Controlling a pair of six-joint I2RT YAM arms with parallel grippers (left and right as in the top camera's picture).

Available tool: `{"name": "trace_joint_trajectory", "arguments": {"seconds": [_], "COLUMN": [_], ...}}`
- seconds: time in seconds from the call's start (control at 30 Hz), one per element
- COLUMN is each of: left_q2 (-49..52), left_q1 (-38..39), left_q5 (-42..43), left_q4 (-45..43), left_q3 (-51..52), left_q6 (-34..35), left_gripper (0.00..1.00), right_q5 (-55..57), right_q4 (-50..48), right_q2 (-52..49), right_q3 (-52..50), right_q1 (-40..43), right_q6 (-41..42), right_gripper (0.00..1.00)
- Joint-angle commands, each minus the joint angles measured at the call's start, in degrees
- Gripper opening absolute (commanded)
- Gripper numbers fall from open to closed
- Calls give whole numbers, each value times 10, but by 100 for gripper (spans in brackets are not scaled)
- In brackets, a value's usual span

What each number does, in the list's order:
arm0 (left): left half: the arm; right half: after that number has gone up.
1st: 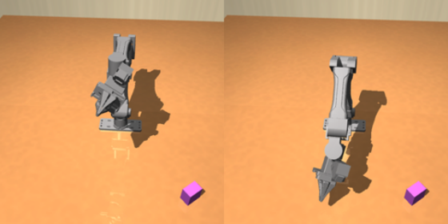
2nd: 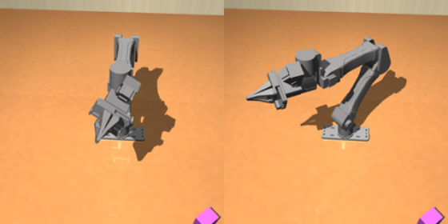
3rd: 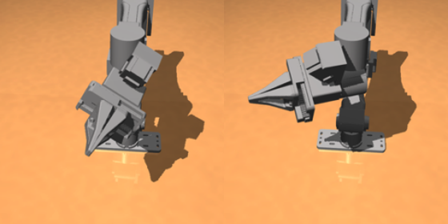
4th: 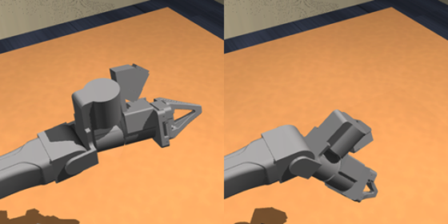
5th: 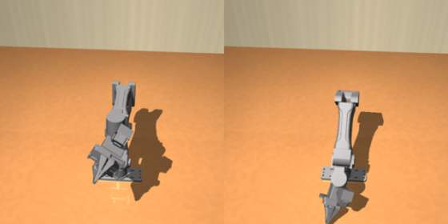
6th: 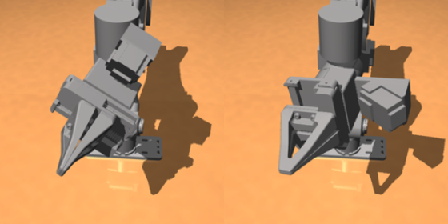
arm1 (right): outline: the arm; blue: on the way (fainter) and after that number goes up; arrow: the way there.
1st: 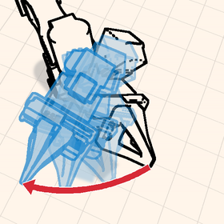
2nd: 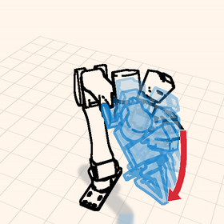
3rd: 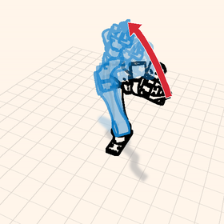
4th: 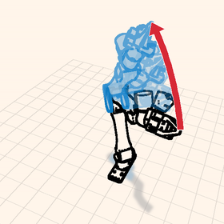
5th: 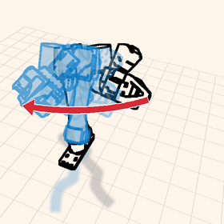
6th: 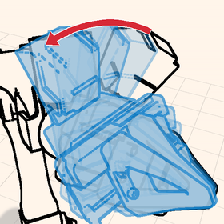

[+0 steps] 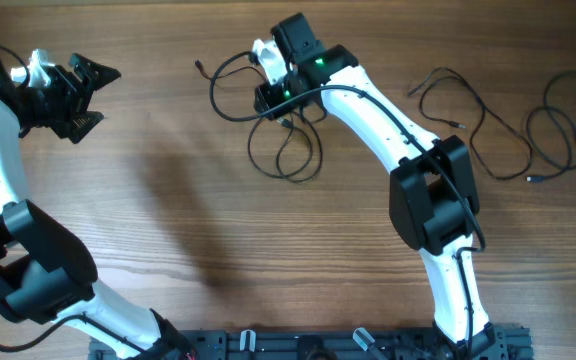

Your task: Untangle cables

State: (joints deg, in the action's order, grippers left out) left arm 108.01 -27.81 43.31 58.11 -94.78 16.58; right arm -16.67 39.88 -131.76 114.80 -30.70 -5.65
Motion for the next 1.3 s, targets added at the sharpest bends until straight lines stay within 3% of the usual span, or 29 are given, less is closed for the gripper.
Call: {"name": "trace_joint_trajectory", "arguments": {"seconds": [0.0, 0.07, 0.27, 0.37, 0.47, 0.87, 1.27], "left_q2": [-1, -1, -1, -1, -1, -1, -1], "left_q1": [0, 0, 0, 0, 0, 0, 0], "left_q5": [0, 0, 0, 0, 0, 0, 0], "left_q4": [0, 0, 0, 0, 0, 0, 0], "left_q3": [2, 2, 2, 2, 2, 2, 2], "left_q6": [-12, -12, -12, -12, -12, -12, -12], "left_gripper": [100, 100, 100, 100, 100, 100, 100], "right_q5": [48, 45, -4, -11, -10, -13, -15], "right_q4": [-63, -99, -179, -213, -238, -344, -381], "right_q2": [25, 12, -42, -77, -100, -155, -197], "right_q3": [28, 28, 28, 28, 28, 28, 28], "right_q1": [-1, -2, -5, -5, -5, -6, -7], "right_q6": [-183, -183, -198, -290, -353, -383, -355], "right_gripper": [53, 62, 68, 77, 80, 82, 67]}}
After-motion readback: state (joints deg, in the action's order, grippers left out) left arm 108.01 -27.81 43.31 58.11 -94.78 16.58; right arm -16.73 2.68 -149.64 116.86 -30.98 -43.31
